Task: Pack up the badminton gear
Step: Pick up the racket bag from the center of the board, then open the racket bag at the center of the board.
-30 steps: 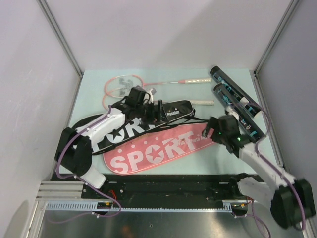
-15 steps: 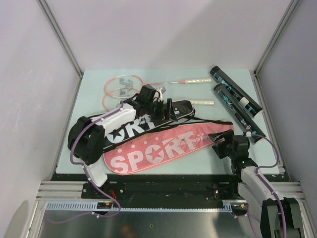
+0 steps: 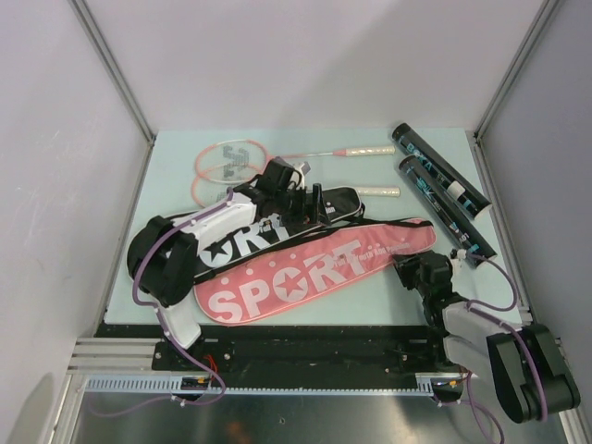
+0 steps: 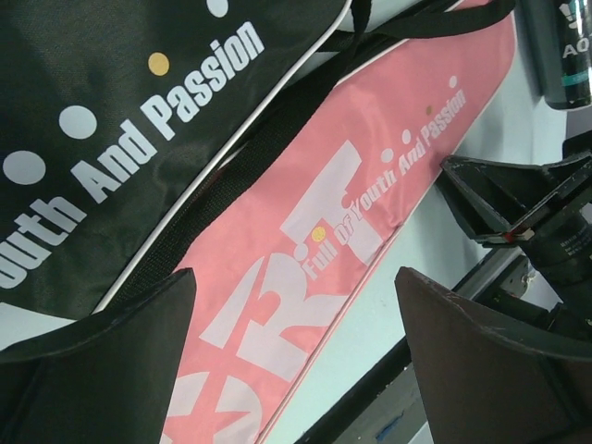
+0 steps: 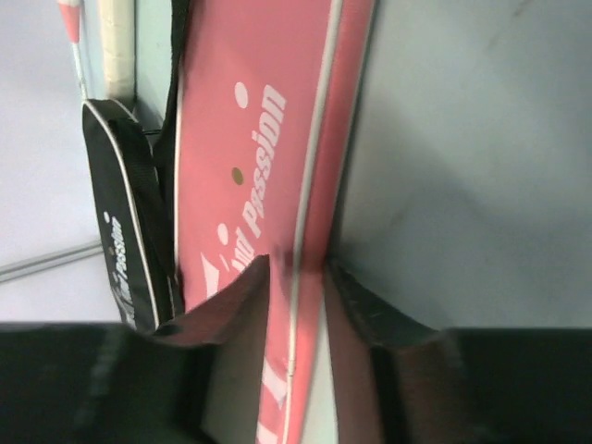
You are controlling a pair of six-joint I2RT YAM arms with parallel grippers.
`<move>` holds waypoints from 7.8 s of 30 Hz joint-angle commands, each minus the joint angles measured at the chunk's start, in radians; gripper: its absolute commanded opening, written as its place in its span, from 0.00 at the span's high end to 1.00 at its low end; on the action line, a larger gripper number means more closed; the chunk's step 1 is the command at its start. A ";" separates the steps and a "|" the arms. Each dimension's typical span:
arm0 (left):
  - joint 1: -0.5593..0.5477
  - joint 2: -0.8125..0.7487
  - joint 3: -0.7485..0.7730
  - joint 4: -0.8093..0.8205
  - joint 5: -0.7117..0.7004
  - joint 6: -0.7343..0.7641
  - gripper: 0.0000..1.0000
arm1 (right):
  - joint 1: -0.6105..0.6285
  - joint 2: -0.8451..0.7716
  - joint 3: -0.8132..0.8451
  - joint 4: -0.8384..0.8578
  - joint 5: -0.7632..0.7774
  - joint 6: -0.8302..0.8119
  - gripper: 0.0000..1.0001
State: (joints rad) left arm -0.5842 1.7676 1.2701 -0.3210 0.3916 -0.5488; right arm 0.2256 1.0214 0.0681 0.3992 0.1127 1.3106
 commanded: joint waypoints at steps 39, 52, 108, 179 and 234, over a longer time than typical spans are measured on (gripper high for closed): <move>0.153 0.099 0.123 -0.079 -0.183 0.024 0.13 | 0.285 -0.308 1.162 -0.547 0.074 -0.866 1.00; 0.087 0.005 -0.274 0.055 -0.252 -0.080 0.14 | 0.242 -0.078 1.291 -0.427 -0.080 -0.916 1.00; -0.092 -0.201 0.152 0.461 0.762 0.270 0.38 | 0.193 -0.270 1.213 -0.462 -0.406 -1.024 1.00; -0.141 -0.175 0.522 -0.583 -0.454 0.105 1.00 | 0.497 0.494 1.418 -0.568 0.119 -0.557 0.58; -0.204 -0.511 0.311 -0.489 -0.318 0.885 1.00 | -0.011 0.594 2.172 -0.866 -0.782 -1.213 0.19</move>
State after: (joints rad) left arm -0.7769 1.3331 1.5799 -0.8398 0.1108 0.2409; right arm 0.2081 1.6299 2.2604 -0.4847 -0.7872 -0.1097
